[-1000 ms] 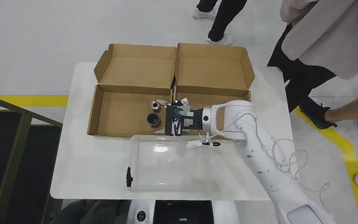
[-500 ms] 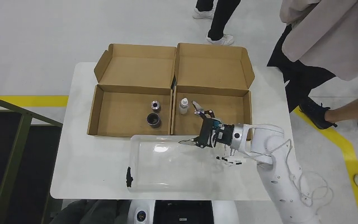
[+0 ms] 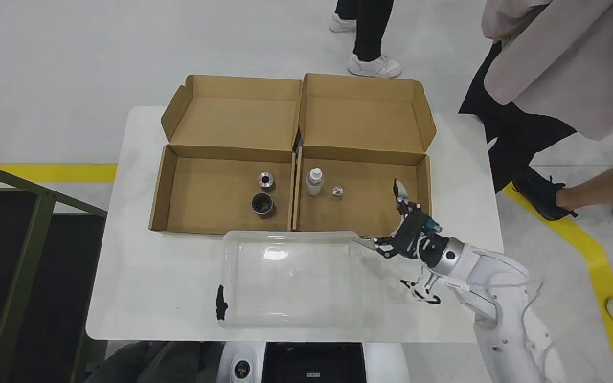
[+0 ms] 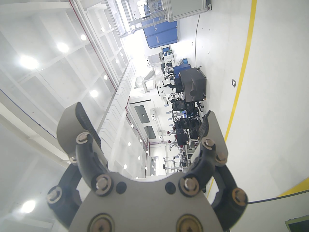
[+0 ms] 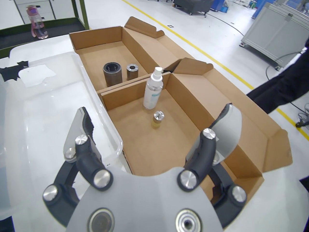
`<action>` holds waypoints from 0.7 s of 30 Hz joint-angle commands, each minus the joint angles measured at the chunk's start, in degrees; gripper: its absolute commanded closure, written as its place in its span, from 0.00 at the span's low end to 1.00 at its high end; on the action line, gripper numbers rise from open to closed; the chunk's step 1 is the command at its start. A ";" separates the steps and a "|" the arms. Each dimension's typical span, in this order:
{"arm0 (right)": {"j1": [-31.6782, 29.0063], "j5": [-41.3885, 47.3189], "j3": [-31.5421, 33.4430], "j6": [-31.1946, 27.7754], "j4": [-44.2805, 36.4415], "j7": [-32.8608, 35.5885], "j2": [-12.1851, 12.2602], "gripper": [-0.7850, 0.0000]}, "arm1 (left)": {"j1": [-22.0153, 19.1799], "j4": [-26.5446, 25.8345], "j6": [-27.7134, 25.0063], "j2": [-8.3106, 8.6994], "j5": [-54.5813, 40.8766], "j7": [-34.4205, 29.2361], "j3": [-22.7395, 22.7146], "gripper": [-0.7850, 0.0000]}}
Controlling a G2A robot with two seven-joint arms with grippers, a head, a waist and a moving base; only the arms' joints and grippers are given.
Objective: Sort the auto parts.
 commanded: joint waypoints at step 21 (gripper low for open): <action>-14.81 -1.90 9.73 16.65 -3.95 -14.86 0.63 0.00 | 0.00 0.00 0.00 0.00 0.00 0.00 0.00 0.00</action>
